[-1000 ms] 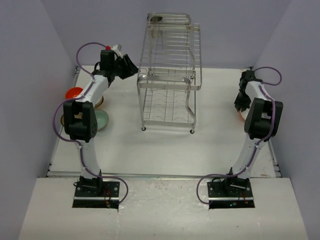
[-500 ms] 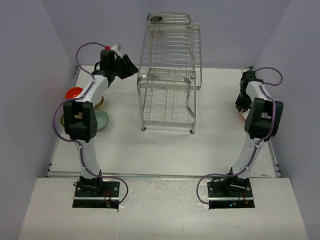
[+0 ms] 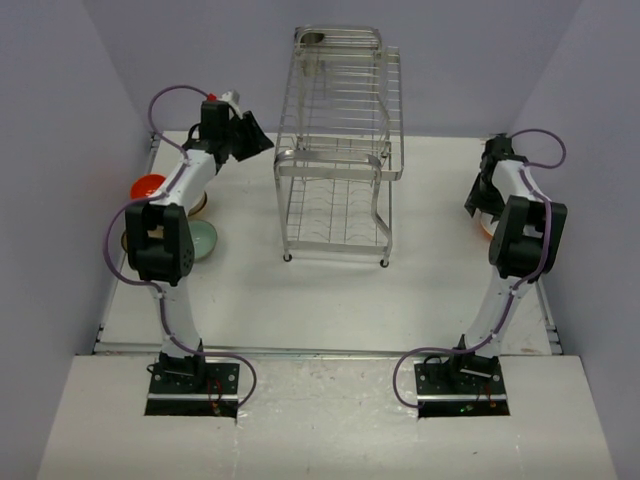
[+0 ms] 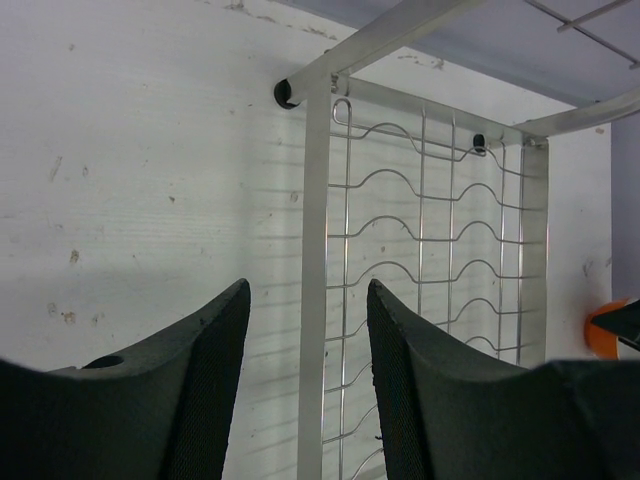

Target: Unload the bowls from the dish rack

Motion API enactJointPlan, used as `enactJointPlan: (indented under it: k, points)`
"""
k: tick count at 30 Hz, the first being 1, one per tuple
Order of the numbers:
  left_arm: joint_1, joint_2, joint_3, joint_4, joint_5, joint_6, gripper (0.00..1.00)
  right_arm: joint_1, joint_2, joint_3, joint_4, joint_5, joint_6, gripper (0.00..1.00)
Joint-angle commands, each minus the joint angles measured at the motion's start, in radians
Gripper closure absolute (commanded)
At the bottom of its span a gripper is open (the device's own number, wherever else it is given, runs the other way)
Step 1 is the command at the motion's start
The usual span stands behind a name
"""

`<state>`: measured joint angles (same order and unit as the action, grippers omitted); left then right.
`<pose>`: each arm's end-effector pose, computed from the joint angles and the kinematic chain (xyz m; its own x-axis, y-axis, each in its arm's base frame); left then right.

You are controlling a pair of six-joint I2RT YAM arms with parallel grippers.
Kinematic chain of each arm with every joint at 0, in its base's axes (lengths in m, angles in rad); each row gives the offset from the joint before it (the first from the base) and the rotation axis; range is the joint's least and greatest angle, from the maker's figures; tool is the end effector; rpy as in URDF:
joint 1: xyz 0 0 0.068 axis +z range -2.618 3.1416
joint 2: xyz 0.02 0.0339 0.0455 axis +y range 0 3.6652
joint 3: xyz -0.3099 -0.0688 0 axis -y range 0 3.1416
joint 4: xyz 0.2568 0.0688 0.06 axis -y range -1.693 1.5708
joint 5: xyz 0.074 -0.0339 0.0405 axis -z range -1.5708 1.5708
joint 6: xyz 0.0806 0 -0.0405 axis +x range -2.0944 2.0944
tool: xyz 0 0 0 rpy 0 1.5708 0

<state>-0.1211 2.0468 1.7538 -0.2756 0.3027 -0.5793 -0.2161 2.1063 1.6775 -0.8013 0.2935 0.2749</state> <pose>0.5454 -0.0906 0.2910 -0.6469 -0.4477 -0.6173 0.0126 0.8032 -0.5956 0.4708 -0.1272 0.1853 -0.8047 0.4427 -0.3956 0.5383 0.8251 -0.1717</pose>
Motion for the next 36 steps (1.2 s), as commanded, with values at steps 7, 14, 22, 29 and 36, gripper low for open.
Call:
enactJointPlan:
  k: [7,14,22,29,36]
  points:
    - [-0.040,-0.183,-0.019,-0.063,-0.197,0.091,0.48,0.089,-0.300,-0.084,0.068,-0.080,0.009,0.20]
    - [-0.109,-0.322,-0.207,-0.059,-0.449,0.093,0.48,0.248,-0.541,-0.286,0.157,-0.183,0.061,0.01]
    - [-0.160,-0.474,-0.431,-0.011,-0.692,0.119,0.45,0.297,-0.765,-0.519,0.301,-0.286,0.052,0.01]
    - [-0.160,-0.501,-0.462,-0.023,-0.746,0.119,0.43,0.305,-0.783,-0.539,0.327,-0.324,0.053,0.01]
    - [-0.160,-0.513,-0.470,-0.025,-0.757,0.119,0.40,0.307,-0.773,-0.538,0.323,-0.320,0.049,0.01]
